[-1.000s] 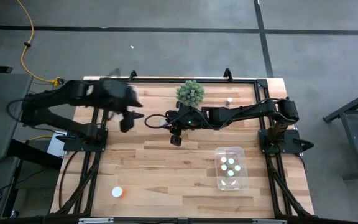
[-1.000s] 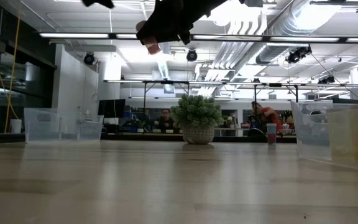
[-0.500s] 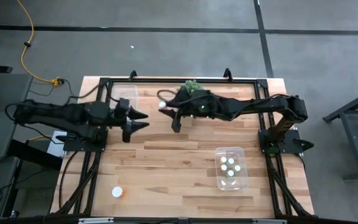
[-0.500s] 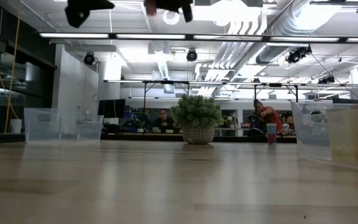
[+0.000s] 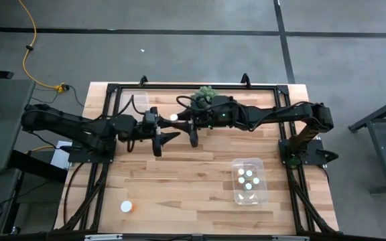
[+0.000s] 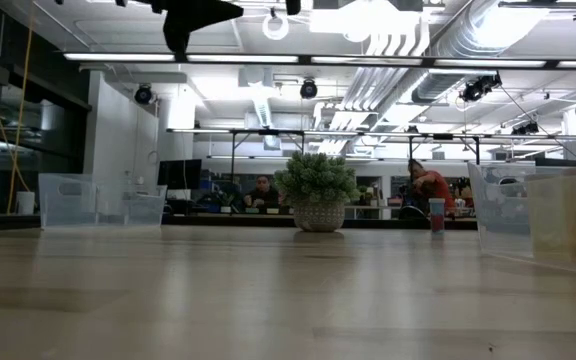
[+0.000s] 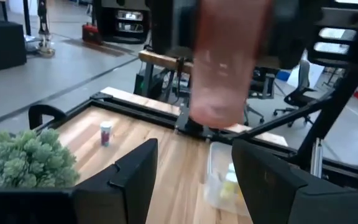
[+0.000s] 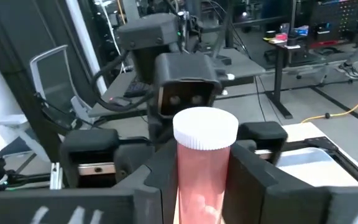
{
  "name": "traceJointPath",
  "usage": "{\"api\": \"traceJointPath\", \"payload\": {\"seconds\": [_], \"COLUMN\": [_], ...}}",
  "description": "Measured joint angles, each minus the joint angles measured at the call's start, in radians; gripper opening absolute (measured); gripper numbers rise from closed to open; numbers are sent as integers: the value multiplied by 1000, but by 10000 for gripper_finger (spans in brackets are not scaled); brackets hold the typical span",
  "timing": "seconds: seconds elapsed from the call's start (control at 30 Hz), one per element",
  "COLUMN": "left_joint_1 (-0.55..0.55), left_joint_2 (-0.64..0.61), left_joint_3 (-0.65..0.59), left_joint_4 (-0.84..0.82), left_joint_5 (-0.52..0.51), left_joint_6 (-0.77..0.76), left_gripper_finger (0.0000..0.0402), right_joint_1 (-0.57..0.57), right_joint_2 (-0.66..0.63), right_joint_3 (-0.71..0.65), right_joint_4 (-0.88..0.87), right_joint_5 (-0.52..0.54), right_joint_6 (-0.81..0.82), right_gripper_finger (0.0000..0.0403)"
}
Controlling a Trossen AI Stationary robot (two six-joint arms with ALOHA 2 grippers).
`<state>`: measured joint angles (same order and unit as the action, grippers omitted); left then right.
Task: Pick and place medicine bottles into bin by pill shape (circle, oval)
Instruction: Put the pink tablet bottle into the right transparent bin
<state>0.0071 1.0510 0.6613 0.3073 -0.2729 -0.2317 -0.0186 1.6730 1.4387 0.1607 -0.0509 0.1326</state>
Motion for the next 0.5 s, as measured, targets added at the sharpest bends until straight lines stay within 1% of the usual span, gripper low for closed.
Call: {"api": "traceJointPath", "payload": {"seconds": [0.27,0.4,0.5], "left_joint_1": [0,0,0], "left_joint_2": [13,13,13], "left_joint_3": [0,0,0], "left_joint_4": [90,139,149], "left_joint_5": [86,80,45], "left_joint_6": [34,58,61], "left_gripper_finger": [195,195,195], "right_joint_1": [1,1,1], "right_joint_2": [0,0,0], "right_joint_3": [0,0,0], "right_joint_4": [-20,-20,-18], "right_joint_5": [-37,-54,-64], "right_joint_6": [-2,-2,-2], "right_gripper_finger": [99,99,99]}}
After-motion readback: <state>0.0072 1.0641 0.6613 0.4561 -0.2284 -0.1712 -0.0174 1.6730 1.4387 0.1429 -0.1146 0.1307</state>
